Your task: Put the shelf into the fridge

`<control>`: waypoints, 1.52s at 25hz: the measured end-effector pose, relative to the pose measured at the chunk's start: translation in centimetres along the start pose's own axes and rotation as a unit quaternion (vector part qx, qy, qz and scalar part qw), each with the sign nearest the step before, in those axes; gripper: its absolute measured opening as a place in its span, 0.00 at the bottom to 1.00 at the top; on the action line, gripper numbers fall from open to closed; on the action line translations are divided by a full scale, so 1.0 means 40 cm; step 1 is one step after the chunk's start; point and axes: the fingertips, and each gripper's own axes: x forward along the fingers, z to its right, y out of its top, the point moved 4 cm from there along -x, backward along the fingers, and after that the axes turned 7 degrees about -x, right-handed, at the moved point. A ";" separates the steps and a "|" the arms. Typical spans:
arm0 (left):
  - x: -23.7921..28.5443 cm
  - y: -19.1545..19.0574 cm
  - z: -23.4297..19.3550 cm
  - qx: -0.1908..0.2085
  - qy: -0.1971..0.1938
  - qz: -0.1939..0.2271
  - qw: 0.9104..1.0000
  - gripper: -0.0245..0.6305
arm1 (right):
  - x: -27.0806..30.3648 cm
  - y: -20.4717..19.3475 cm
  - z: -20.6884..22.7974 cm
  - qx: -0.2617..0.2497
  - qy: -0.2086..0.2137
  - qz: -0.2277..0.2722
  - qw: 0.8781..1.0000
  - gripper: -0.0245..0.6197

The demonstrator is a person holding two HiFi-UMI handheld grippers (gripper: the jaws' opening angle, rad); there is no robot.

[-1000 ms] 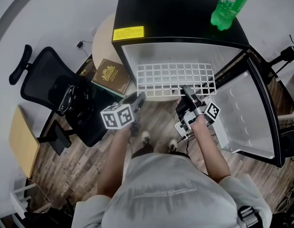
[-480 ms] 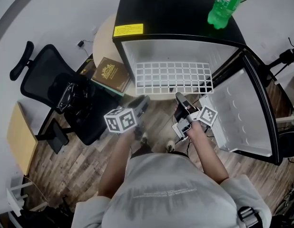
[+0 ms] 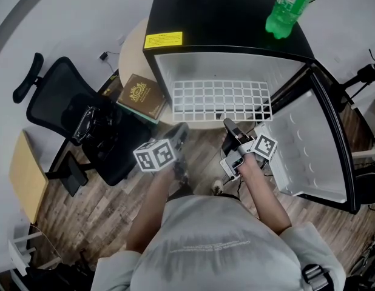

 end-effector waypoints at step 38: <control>0.044 0.061 0.000 0.018 0.023 -0.010 1.000 0.07 | 0.053 0.047 -0.011 0.009 0.008 0.031 0.999 0.12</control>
